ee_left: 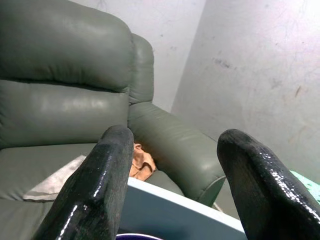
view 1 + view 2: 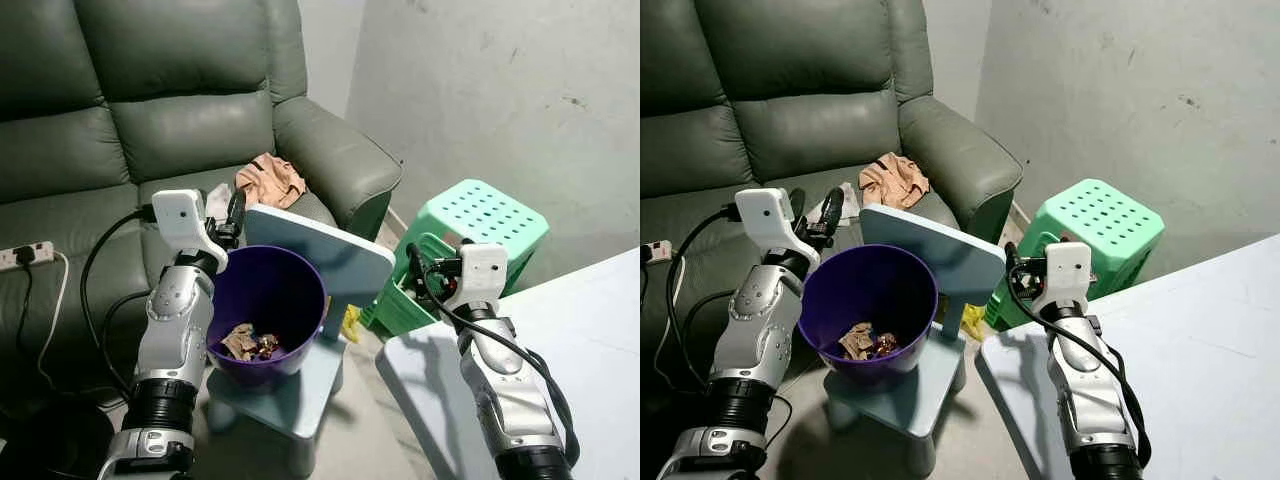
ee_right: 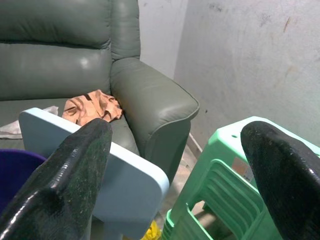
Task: Picking trash to rubbish bin
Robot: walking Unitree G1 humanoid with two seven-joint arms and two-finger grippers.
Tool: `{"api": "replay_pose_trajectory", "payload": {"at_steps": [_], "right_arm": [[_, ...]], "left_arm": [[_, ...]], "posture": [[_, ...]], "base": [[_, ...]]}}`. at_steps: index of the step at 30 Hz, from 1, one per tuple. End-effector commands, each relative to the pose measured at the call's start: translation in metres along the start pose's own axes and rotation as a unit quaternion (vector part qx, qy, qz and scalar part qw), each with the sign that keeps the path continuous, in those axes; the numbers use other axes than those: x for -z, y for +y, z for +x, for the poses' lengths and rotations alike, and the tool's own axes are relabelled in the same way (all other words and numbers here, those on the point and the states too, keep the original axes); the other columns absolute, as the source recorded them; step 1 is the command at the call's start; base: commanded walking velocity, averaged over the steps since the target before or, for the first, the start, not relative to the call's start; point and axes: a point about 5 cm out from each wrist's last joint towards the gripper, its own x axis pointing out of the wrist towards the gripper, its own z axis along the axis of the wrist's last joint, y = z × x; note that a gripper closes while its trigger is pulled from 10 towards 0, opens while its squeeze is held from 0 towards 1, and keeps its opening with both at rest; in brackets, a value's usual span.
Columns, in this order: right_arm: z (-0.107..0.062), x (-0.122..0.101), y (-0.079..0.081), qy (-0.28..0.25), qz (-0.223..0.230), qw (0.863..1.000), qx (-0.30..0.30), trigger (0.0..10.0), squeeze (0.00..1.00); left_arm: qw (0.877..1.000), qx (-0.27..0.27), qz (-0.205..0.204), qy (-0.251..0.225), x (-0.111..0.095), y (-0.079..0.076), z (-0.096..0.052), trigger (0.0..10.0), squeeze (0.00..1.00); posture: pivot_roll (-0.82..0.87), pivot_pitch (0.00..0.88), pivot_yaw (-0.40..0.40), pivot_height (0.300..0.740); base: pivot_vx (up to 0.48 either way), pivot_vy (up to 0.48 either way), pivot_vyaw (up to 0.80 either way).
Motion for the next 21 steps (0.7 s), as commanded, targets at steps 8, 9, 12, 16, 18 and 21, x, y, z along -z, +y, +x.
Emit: {"api": "replay_pose_trajectory", "payload": {"at_steps": [8, 9, 12, 16, 18, 21], "right_arm": [[-0.0041, 0.0067, -0.0028, 0.009, -0.006, 1.000, 0.009, 10.0, 0.00], [-0.0042, 0.0066, -0.0027, 0.009, -0.006, 1.000, 0.009, 10.0, 0.00], [-0.0050, 0.0072, -0.0026, 0.010, -0.006, 1.000, 0.009, 10.0, 0.00], [-0.0054, 0.0075, -0.0029, 0.011, -0.007, 1.000, 0.008, 10.0, 0.00], [-0.0057, 0.0078, -0.0032, 0.012, -0.008, 1.000, 0.008, 10.0, 0.00], [-0.0060, 0.0080, -0.0033, 0.012, -0.009, 1.000, 0.008, 10.0, 0.00]], "left_arm": [[1.000, 0.008, 0.000, 0.008, 0.0004, -0.0060, 0.0061, 10.0, 0.00], [1.000, 0.008, 0.000, 0.011, 0.0009, -0.0060, 0.0063, 10.0, 0.00], [1.000, 0.008, 0.001, 0.015, 0.0020, -0.0059, 0.0062, 10.0, 0.00], [1.000, 0.008, -0.001, 0.015, 0.0026, -0.0063, 0.0061, 10.0, 0.00], [1.000, 0.007, -0.001, 0.015, 0.0030, -0.0061, 0.0060, 10.0, 0.00], [1.000, 0.006, -0.002, 0.015, 0.0034, -0.0058, 0.0059, 10.0, 0.00]], "posture": [[-0.02, 0.000, -0.048, 0.740], [-0.02, 0.000, -0.048, 0.740], [-0.02, 0.000, -0.050, 0.740], [-0.02, 0.000, -0.053, 0.740], [-0.02, 0.000, -0.054, 0.740], [-0.02, 0.000, -0.054, 0.740]], "base": [[0.000, 0.179, -0.74], [0.000, 0.000, -0.74], [0.000, 0.000, -0.74], [0.000, 0.000, -0.74], [0.000, 0.000, -0.74], [0.000, 0.000, -0.74]]}}
